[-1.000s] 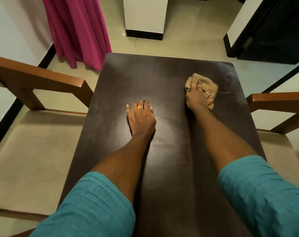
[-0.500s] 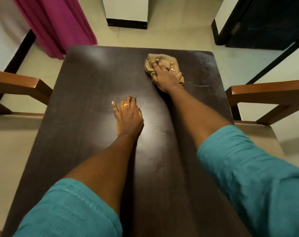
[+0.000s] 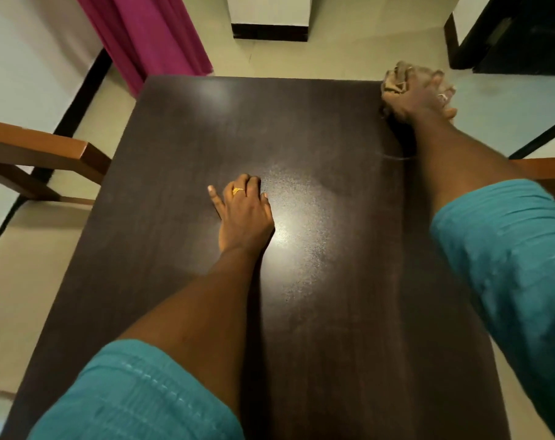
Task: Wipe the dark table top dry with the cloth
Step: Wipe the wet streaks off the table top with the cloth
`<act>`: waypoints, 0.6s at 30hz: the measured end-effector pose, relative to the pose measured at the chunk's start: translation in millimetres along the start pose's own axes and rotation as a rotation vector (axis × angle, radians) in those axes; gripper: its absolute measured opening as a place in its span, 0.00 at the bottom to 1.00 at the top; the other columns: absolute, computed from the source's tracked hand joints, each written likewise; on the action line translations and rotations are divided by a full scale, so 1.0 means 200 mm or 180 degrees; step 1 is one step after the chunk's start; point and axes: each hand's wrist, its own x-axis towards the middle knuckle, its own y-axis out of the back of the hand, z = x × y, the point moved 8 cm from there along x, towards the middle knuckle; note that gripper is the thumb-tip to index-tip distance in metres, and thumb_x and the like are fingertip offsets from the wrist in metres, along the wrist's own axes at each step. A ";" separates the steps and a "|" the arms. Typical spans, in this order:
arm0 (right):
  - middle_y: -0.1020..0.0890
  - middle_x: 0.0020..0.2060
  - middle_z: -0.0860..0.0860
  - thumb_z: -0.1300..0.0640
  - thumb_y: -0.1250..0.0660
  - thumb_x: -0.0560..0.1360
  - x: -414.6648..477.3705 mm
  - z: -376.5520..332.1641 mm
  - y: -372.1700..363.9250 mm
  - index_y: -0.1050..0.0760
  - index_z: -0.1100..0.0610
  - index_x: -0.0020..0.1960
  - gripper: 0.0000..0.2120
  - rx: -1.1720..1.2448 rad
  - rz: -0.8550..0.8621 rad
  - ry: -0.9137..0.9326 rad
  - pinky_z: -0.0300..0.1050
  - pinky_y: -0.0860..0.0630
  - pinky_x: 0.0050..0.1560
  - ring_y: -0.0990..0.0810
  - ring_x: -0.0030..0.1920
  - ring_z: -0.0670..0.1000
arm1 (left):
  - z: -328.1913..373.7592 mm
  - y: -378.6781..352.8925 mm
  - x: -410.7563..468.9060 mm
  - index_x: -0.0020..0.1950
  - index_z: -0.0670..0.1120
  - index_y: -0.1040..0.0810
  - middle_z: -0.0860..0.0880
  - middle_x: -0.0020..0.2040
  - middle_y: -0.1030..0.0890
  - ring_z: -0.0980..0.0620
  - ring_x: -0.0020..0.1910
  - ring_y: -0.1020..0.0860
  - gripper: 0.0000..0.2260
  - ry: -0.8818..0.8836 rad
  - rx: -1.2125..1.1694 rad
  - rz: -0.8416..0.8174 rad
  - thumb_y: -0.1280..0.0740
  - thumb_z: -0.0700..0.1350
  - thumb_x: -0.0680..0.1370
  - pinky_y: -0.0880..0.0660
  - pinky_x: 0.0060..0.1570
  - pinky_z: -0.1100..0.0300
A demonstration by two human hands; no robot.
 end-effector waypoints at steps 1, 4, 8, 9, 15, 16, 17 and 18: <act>0.54 0.77 0.56 0.36 0.44 0.73 0.01 -0.02 0.00 0.48 0.41 0.75 0.32 0.0011 0.0036 -0.0067 0.70 0.54 0.70 0.56 0.75 0.68 | 0.00 0.00 0.00 0.68 0.44 0.34 0.45 0.69 0.33 0.44 0.71 0.39 0.16 0.0011 0.0020 -0.0016 0.47 0.45 0.81 0.64 0.72 0.41; 0.53 0.77 0.58 0.39 0.47 0.75 0.05 -0.17 -0.07 0.40 0.46 0.74 0.29 -0.0167 -0.0041 -0.0034 0.73 0.58 0.69 0.57 0.73 0.73 | 0.02 0.01 -0.01 0.68 0.44 0.34 0.45 0.69 0.34 0.44 0.71 0.39 0.17 0.0000 0.0052 -0.0058 0.47 0.45 0.81 0.64 0.71 0.40; 0.48 0.76 0.57 0.43 0.50 0.77 -0.01 -0.46 -0.21 0.39 0.49 0.73 0.26 -0.0450 -0.0119 0.0585 0.75 0.59 0.67 0.51 0.73 0.73 | 0.03 0.00 -0.01 0.69 0.45 0.35 0.46 0.69 0.34 0.45 0.71 0.40 0.17 -0.0015 0.0054 -0.0058 0.47 0.45 0.81 0.64 0.71 0.40; 0.47 0.77 0.55 0.44 0.50 0.79 -0.04 -0.53 -0.24 0.40 0.48 0.74 0.24 -0.0375 -0.0150 0.0705 0.75 0.58 0.67 0.50 0.73 0.72 | 0.03 0.00 -0.01 0.69 0.45 0.35 0.46 0.69 0.34 0.45 0.72 0.40 0.17 -0.0021 0.0072 -0.0045 0.48 0.46 0.81 0.65 0.71 0.41; 0.44 0.77 0.50 0.45 0.49 0.79 -0.40 -0.94 -0.40 0.47 0.43 0.76 0.25 -0.0438 -0.0328 0.1757 0.72 0.53 0.67 0.47 0.73 0.69 | 0.03 0.01 -0.01 0.69 0.45 0.35 0.45 0.69 0.34 0.45 0.72 0.40 0.17 -0.0029 0.0080 0.0008 0.47 0.46 0.81 0.65 0.71 0.41; 0.44 0.76 0.49 0.45 0.48 0.79 -0.43 -0.95 -0.40 0.48 0.44 0.76 0.26 -0.0478 -0.0302 0.1831 0.71 0.51 0.67 0.47 0.73 0.69 | 0.03 0.01 -0.01 0.69 0.45 0.34 0.45 0.69 0.34 0.45 0.72 0.40 0.17 -0.0032 0.0087 0.0020 0.47 0.46 0.81 0.65 0.71 0.42; 0.43 0.76 0.49 0.45 0.47 0.78 -0.44 -0.95 -0.38 0.48 0.45 0.76 0.27 -0.0486 -0.0256 0.1829 0.70 0.50 0.67 0.45 0.73 0.68 | 0.03 0.00 -0.01 0.68 0.45 0.34 0.45 0.69 0.34 0.45 0.72 0.40 0.17 -0.0039 0.0097 0.0033 0.47 0.46 0.81 0.65 0.71 0.42; 0.43 0.76 0.49 0.44 0.47 0.78 -0.43 -0.94 -0.36 0.47 0.46 0.76 0.28 -0.0476 -0.0208 0.1774 0.69 0.49 0.66 0.42 0.72 0.66 | 0.03 0.00 -0.01 0.68 0.45 0.34 0.45 0.69 0.33 0.45 0.71 0.39 0.17 -0.0056 0.0100 0.0049 0.47 0.46 0.81 0.65 0.72 0.42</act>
